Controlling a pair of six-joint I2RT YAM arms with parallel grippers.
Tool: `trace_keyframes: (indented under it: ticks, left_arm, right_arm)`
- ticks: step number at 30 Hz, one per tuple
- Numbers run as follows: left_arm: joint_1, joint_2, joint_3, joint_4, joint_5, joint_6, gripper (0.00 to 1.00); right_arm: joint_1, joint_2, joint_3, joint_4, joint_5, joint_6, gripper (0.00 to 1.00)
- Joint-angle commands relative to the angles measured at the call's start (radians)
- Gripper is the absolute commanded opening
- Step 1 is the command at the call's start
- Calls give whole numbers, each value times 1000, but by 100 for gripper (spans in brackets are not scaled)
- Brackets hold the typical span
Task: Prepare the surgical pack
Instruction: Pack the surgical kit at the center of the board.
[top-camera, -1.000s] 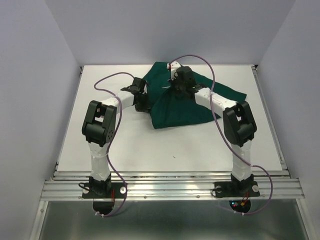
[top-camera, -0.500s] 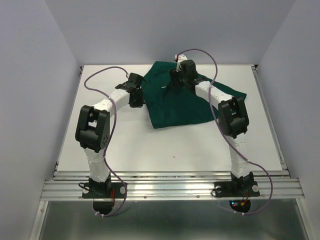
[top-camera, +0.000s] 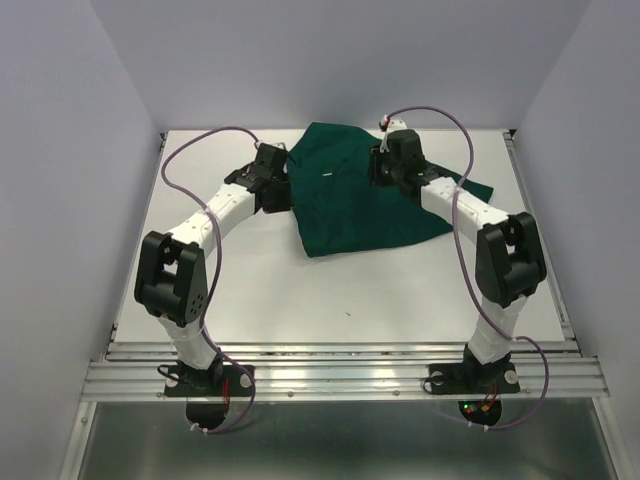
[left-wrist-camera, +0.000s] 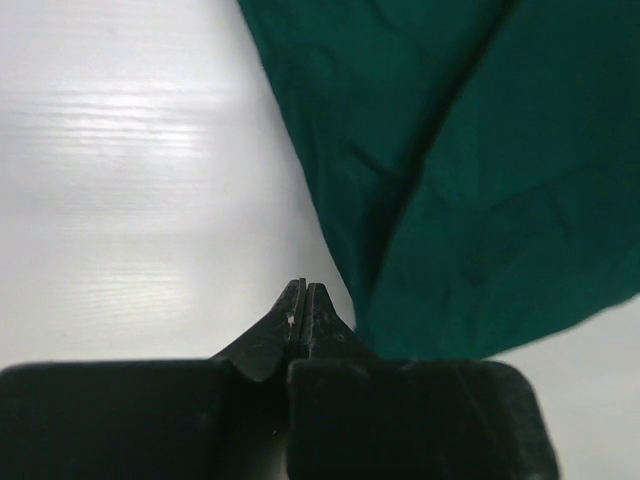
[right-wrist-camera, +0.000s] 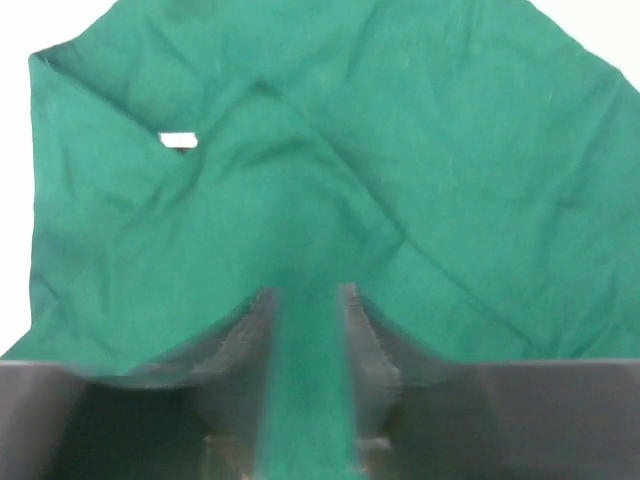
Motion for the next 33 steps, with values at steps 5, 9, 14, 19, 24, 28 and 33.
trace_keyframes:
  ticks: [5, 9, 14, 19, 24, 28, 33]
  left_arm:
    - [-80, -64, -76, -2, 202, 36, 0]
    - [-80, -1, -82, 31, 221, 41, 0]
    - [-80, 96, -31, 77, 201, 33, 0]
    - [-80, 185, 68, 38, 137, 43, 0]
    - [-76, 150, 102, 4, 104, 41, 0]
    - [-61, 79, 115, -30, 94, 47, 0]
    - [-15, 5, 124, -71, 84, 58, 0]
  right_arm:
    - [-85, -68, -110, 21, -32, 96, 13]
    - [-110, -80, -133, -2, -44, 96, 12]
    - [-110, -97, -150, -26, -159, 84, 11]
    - [-44, -123, -181, -20, -402, 144, 10]
    - [128, -143, -291, 196, -538, 292, 10]
    - [177, -83, -311, 361, -629, 400, 9]
    - [199, 70, -248, 448, -693, 457, 9]
